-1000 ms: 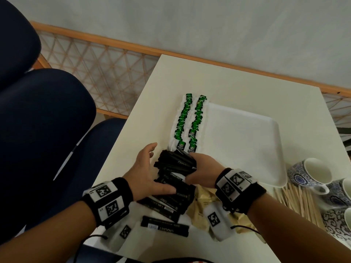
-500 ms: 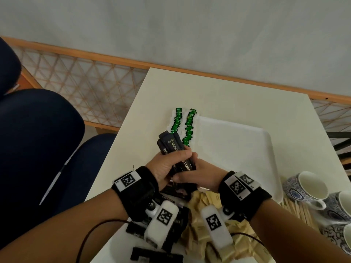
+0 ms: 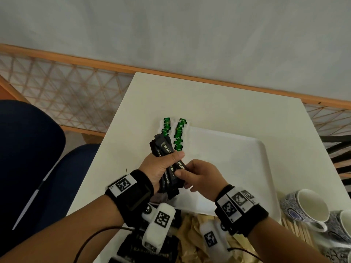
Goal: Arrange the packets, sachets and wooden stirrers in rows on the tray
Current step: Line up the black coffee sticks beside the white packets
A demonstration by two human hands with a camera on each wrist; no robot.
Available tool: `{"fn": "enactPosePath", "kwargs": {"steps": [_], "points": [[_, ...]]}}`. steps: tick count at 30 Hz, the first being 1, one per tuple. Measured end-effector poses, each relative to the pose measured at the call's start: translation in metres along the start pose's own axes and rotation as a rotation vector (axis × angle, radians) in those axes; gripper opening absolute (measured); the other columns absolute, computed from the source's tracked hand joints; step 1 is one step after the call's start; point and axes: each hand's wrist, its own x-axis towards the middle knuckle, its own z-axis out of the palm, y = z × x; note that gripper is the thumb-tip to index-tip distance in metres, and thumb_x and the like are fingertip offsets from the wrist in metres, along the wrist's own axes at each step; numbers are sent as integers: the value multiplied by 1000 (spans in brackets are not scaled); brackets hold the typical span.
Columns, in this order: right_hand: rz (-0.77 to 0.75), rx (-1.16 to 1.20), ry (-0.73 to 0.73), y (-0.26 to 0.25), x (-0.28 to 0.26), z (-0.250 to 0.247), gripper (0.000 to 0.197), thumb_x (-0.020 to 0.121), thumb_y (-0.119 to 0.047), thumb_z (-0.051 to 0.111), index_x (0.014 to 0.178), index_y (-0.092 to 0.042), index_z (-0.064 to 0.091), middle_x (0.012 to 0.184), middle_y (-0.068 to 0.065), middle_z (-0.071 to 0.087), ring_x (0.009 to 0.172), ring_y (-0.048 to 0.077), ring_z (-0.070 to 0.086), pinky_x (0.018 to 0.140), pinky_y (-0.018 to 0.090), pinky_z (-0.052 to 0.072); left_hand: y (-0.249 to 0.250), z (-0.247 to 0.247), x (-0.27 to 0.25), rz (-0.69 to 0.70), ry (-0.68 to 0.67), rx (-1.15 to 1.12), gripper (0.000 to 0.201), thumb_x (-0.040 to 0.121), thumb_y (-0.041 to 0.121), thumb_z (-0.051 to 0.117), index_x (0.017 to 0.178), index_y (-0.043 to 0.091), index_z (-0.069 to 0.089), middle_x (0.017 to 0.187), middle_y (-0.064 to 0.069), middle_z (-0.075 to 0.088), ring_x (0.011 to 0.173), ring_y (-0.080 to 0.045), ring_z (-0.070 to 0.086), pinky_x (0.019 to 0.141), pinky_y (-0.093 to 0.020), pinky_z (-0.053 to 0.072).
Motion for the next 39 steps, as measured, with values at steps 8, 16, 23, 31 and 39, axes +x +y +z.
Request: {"fn": "enactPosePath", "kwargs": {"steps": [8, 16, 23, 31, 39], "points": [[-46, 371, 189, -10, 38, -41, 8, 85, -7, 67, 81, -12, 72, 64, 0, 67, 58, 13, 59, 55, 23, 51, 8, 0, 31, 1, 4, -7, 33, 62, 23, 76, 88, 4, 68, 70, -11, 66, 59, -20, 66, 55, -27, 55], [-102, 133, 6, -13, 56, -64, 19, 85, -11, 67, 92, -28, 73, 82, -4, 73, 72, 7, 63, 64, 19, 51, 13, 14, 49, 15, -31, 8, 31, 67, 20, 73, 93, 4, 67, 73, -10, 67, 63, -20, 65, 56, -26, 54], [-66, 129, 223, -1, 77, -88, 17, 87, -9, 64, 87, -23, 74, 70, -2, 67, 62, 7, 57, 62, 21, 47, 16, 9, 58, -70, -79, -62, 23, 62, 19, 77, 80, 8, 67, 75, -9, 65, 65, -21, 65, 62, -32, 56], [-102, -637, 341, 22, 125, -111, 19, 90, -26, 59, 101, -27, 74, 84, -3, 55, 82, 18, 55, 70, 27, 40, 37, 0, 72, -82, 25, -105, 6, 85, 18, 65, 83, 13, 63, 70, -9, 68, 61, -20, 68, 64, -35, 56], [-110, -706, 391, 26, 141, -113, 13, 85, -32, 64, 95, -35, 72, 82, -10, 54, 89, 17, 54, 76, 29, 42, 40, 0, 82, -34, 18, -120, 6, 85, 10, 63, 89, 14, 65, 68, -5, 66, 60, -19, 68, 58, -35, 59]]}}
